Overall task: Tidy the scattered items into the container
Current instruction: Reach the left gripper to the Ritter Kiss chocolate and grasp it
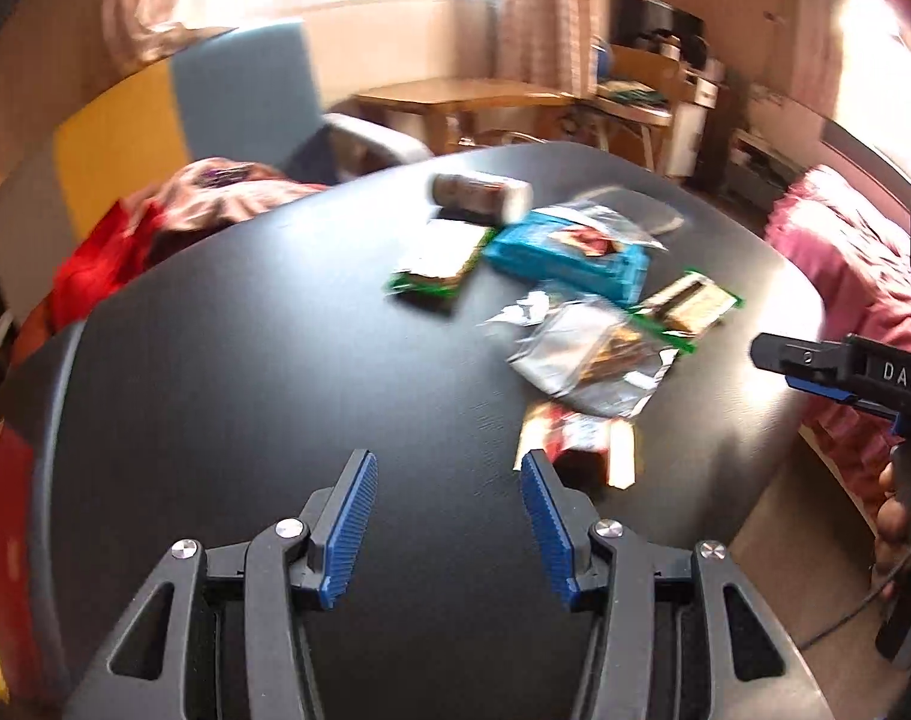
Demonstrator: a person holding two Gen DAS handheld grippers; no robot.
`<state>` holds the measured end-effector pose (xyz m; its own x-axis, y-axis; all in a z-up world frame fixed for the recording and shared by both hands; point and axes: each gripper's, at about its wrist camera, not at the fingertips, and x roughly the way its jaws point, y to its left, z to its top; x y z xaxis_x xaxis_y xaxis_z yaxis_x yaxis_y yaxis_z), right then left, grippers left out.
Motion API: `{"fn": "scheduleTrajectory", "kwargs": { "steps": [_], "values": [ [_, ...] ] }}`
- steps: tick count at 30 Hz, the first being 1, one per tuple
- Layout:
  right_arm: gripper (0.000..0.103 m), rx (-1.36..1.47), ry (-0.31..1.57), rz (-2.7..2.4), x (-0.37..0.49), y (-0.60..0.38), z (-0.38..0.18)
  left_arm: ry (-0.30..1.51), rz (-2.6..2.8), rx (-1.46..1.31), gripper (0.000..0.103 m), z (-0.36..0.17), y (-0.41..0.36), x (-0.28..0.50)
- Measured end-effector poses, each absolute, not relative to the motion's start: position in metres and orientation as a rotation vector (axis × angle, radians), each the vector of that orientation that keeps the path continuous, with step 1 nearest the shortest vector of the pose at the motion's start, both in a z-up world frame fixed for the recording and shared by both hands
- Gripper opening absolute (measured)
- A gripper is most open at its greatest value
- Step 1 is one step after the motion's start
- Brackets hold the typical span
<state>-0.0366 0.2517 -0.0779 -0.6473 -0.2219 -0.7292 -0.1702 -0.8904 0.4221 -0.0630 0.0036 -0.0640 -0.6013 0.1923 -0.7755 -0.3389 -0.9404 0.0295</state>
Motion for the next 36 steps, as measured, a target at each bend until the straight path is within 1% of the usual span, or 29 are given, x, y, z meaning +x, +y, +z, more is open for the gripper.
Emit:
{"fn": "scheduleTrajectory", "kwargs": {
  "steps": [5,9,15,21,24,27,30,32,36],
  "values": [
    [0.077,1.307,-0.746,-2.742,-0.036,0.261,-0.077,0.322,2.500,-1.211,0.051,-0.075,0.044,-0.081],
    [0.077,1.325,-0.744,-2.745,-0.035,0.263,-0.082,0.391,2.465,-1.260,0.051,-0.095,0.060,-0.091],
    [0.077,1.332,-0.729,-2.712,-0.042,0.254,-0.086,0.377,2.521,-1.249,0.052,-0.098,0.041,-0.087],
    [0.077,1.267,-0.653,-2.561,-0.053,0.213,-0.080,0.308,2.627,-1.373,0.051,-0.102,-0.029,-0.083],
    [0.077,1.262,-0.628,-2.500,-0.062,0.190,-0.083,0.195,2.692,-1.374,0.051,-0.093,-0.064,-0.074],
    [0.078,1.323,-0.592,-2.468,-0.076,0.162,-0.096,0.066,2.756,-1.356,0.051,-0.080,-0.096,-0.062],
    [0.078,1.339,-0.557,-2.379,-0.084,0.129,-0.106,0.004,2.803,-1.336,0.051,-0.072,-0.116,-0.052],
    [0.075,1.287,-0.618,-2.270,-0.084,0.118,-0.105,-0.004,2.812,-1.337,0.051,-0.072,-0.122,-0.051],
    [0.076,1.265,-0.675,-2.296,-0.078,0.132,-0.096,0.042,2.780,-1.336,0.051,-0.078,-0.111,-0.055]
  ]
}}
